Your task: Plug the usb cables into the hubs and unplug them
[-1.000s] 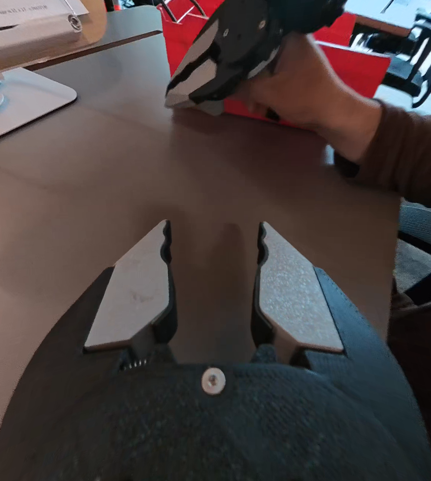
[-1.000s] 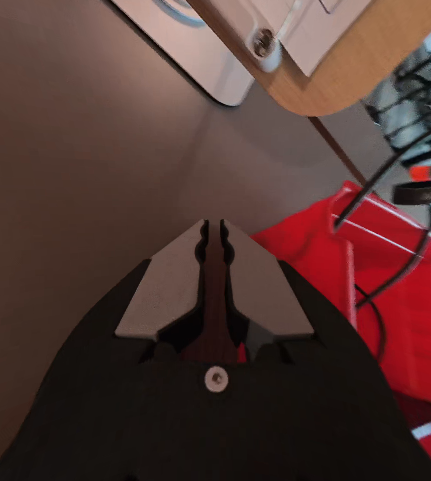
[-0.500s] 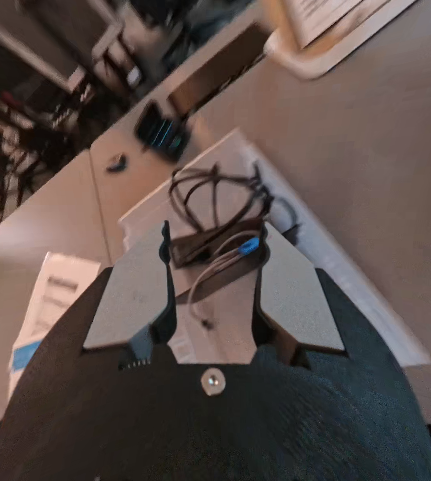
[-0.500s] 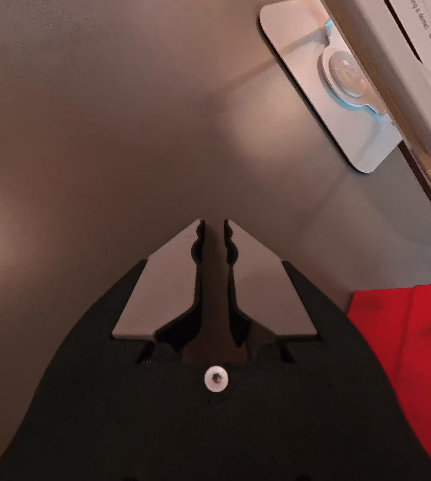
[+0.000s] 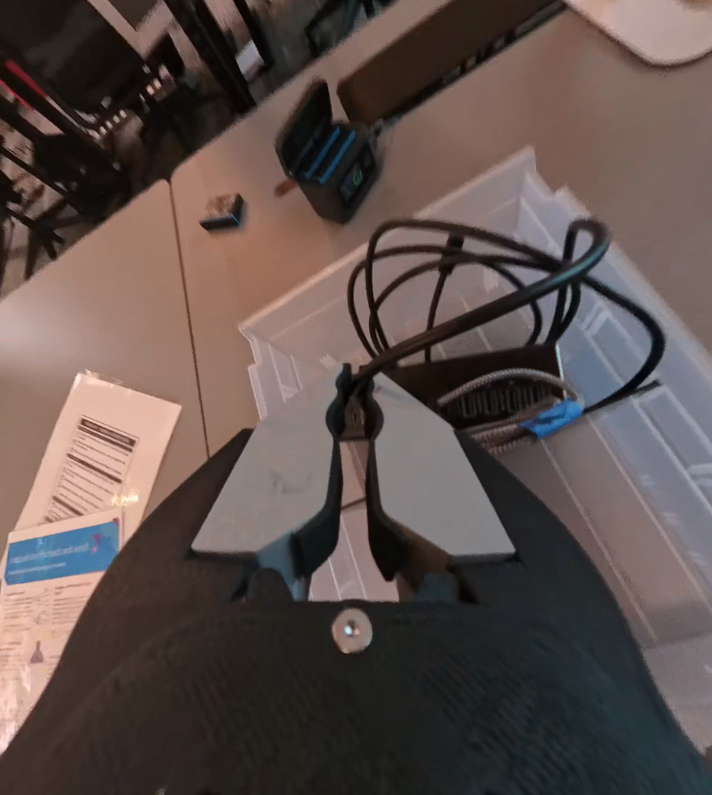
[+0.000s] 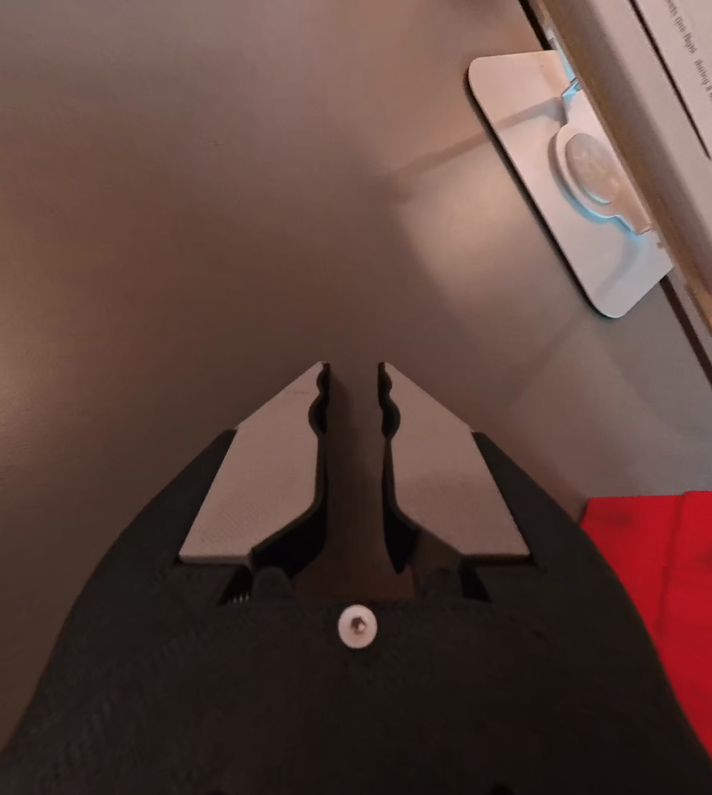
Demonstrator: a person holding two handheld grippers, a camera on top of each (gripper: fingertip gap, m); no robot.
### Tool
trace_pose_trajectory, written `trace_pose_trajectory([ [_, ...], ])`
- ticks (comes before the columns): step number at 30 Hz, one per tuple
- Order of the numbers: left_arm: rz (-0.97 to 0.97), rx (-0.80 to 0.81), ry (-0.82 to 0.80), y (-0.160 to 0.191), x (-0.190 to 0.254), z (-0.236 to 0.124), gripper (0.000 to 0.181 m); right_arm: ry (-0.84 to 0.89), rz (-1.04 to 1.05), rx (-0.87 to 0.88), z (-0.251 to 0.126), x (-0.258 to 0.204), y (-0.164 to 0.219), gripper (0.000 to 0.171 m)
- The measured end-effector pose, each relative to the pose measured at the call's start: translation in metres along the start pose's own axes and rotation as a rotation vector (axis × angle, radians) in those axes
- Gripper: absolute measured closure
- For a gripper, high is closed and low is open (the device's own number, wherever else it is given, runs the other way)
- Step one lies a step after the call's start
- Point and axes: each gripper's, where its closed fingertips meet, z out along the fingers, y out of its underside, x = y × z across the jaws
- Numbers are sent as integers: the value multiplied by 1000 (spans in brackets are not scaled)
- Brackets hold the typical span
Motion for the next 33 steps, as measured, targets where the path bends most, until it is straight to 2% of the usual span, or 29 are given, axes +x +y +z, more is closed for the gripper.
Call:
trace_pose_trajectory([
  [1,2,35,-17,-11,-2,-6,180,4,6,1,0,1,0,151],
  [7,91,235,-246,-89,-30,-71,179,21,82,31,-4,11,-1,150],
  [13,167,402,-376,-174,-34,-146,179,24,140,43,-3,19,2,147],
  [20,188,608,-391,-274,-9,-249,180,96,137,31,-4,33,12,147],
  [24,198,710,-299,-316,33,-295,179,107,161,49,-8,37,13,147],
  [27,237,754,-264,-341,67,-315,180,92,211,75,-12,38,13,147],
  [29,236,784,-181,-351,96,-320,180,92,234,82,-14,41,15,147],
  [33,258,752,-9,-338,159,-283,180,125,284,118,-27,51,17,146],
])
